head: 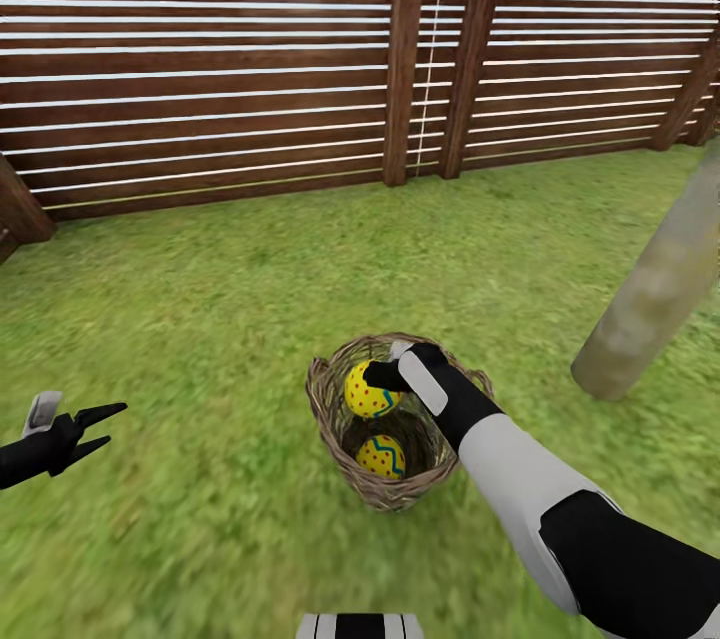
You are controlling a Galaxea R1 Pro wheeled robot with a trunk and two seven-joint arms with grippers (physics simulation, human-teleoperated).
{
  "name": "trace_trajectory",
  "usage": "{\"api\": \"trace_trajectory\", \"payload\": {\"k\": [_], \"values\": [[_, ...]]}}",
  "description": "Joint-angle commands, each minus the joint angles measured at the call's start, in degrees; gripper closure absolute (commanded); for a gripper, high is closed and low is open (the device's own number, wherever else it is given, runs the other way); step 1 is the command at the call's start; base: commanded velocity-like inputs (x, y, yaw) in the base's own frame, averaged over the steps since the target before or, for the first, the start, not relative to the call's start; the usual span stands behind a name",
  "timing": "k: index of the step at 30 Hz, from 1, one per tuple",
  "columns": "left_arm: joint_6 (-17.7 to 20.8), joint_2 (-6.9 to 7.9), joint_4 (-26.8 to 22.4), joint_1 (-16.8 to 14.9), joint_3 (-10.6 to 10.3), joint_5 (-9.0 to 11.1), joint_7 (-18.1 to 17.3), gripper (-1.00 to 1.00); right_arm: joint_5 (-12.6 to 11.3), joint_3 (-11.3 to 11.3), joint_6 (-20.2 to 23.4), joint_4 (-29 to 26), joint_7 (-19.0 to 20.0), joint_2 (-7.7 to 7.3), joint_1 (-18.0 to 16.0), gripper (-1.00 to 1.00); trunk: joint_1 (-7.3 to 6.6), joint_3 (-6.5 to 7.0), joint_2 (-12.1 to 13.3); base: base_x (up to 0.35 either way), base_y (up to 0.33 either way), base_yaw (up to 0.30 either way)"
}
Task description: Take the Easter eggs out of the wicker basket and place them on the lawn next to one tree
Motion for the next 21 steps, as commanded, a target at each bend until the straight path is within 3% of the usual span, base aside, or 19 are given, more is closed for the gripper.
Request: {"api": "trace_trajectory", "payload": {"k": [1, 5, 6, 21], "values": [[0.46, 0.0, 0.01, -0.03, 0.06, 0.2, 0.0, -1.0, -0.75, -0.71, 0.46, -0.05, -0.58, 0.0, -0.05, 1.0, -0.03, 0.18, 0.0, 0.0, 0.0, 0.0], [0.46, 0.0, 0.01, -0.03, 0.07, 0.2, 0.0, -1.0, -1.17, -8.04, 5.59, -0.43, -0.83, 0.0, -0.07, 1.0, -0.13, 1.07, 0.05, -0.021, 0.0, 0.0], [0.46, 0.0, 0.01, -0.03, 0.07, 0.2, 0.0, -1.0, -1.18, -8.6, 5.92, -1.24, -0.81, 0.0, 0.0, 1.0, -0.16, 1.29, 0.07, -0.195, 0.0, 0.0], [0.55, 0.0, 0.01, -0.03, 0.07, 0.25, 0.0, -1.0, -1.13, -9.13, 6.39, -6.08, -0.73, 0.0, 0.45, 1.0, -0.55, 4.61, 0.27, -0.022, 0.0, 0.0]]}}
